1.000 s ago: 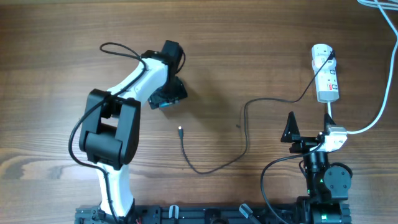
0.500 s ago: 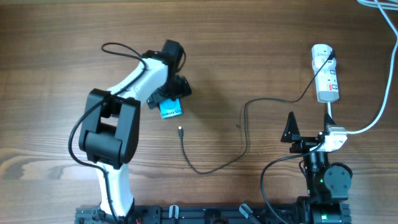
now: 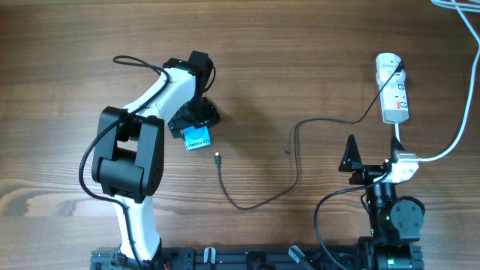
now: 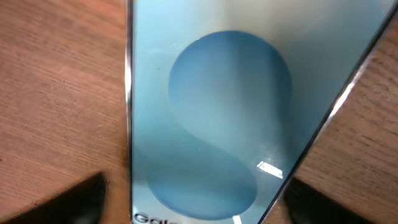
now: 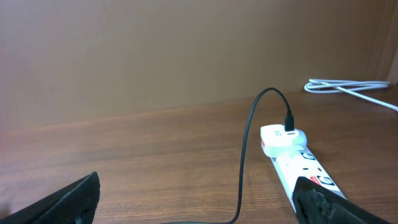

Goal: Plug charger to phone and switch on socket
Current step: 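Lift the phone with the left gripper and raise it upright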

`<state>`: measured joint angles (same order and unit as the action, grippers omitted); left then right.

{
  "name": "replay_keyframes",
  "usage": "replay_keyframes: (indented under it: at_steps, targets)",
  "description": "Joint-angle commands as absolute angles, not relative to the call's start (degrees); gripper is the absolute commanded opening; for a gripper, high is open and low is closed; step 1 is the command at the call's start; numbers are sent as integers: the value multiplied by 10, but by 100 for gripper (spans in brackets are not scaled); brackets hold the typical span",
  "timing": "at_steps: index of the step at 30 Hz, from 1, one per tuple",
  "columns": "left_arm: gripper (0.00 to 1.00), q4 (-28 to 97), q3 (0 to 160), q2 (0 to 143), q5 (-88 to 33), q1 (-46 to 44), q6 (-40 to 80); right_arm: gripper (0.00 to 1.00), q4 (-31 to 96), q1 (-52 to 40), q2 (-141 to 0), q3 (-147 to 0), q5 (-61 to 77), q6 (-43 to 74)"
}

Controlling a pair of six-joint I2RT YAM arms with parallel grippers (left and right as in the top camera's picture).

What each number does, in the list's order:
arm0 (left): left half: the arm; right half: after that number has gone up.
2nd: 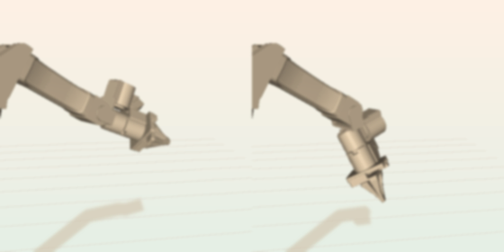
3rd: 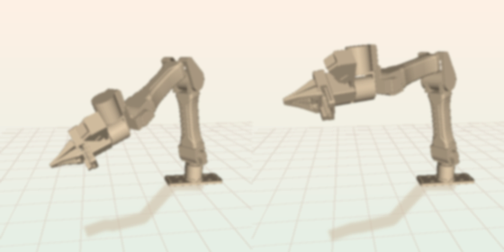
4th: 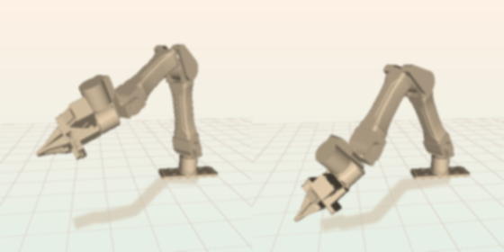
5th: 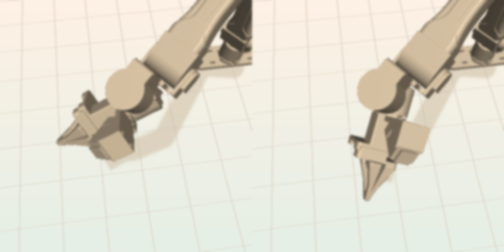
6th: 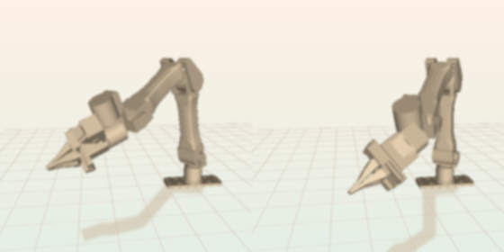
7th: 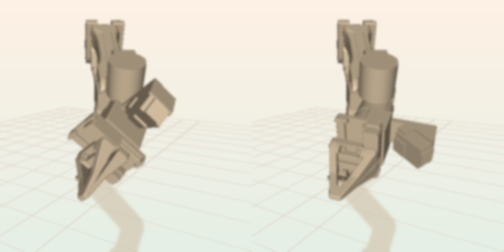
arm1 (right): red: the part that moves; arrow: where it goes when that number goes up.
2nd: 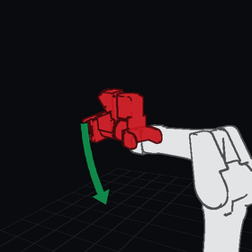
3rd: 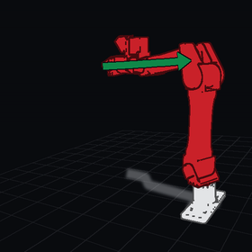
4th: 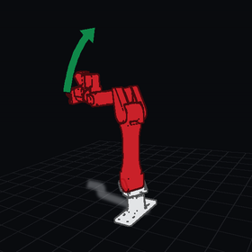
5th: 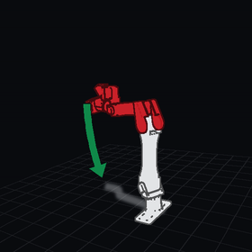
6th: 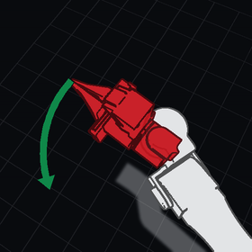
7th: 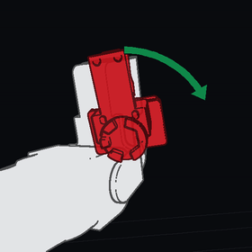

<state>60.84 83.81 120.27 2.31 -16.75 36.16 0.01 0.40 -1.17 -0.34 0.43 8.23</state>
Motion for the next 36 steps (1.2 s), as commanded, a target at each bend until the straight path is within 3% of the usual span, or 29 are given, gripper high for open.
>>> replay_keyframes:
  at_steps: [1,8,16,27,31,36]
  targets:
    - [100,578,823,1226,33,-163,359,100,-3,2,-10,-3,12,76]
    - [100,559,823,1226,-55,-124,272,100,-3,2,-10,-3,12,76]
    - [99,517,786,1226,-55,-114,227,100,-3,2,-10,-3,12,77]
    - [85,507,771,1226,-34,-115,227,100,-3,2,-10,-3,12,77]
    - [86,503,771,1226,-27,-115,227,100,-3,2,-10,-3,12,76]
    - [99,503,765,1226,-27,-115,229,100,-3,2,-10,-3,12,76]
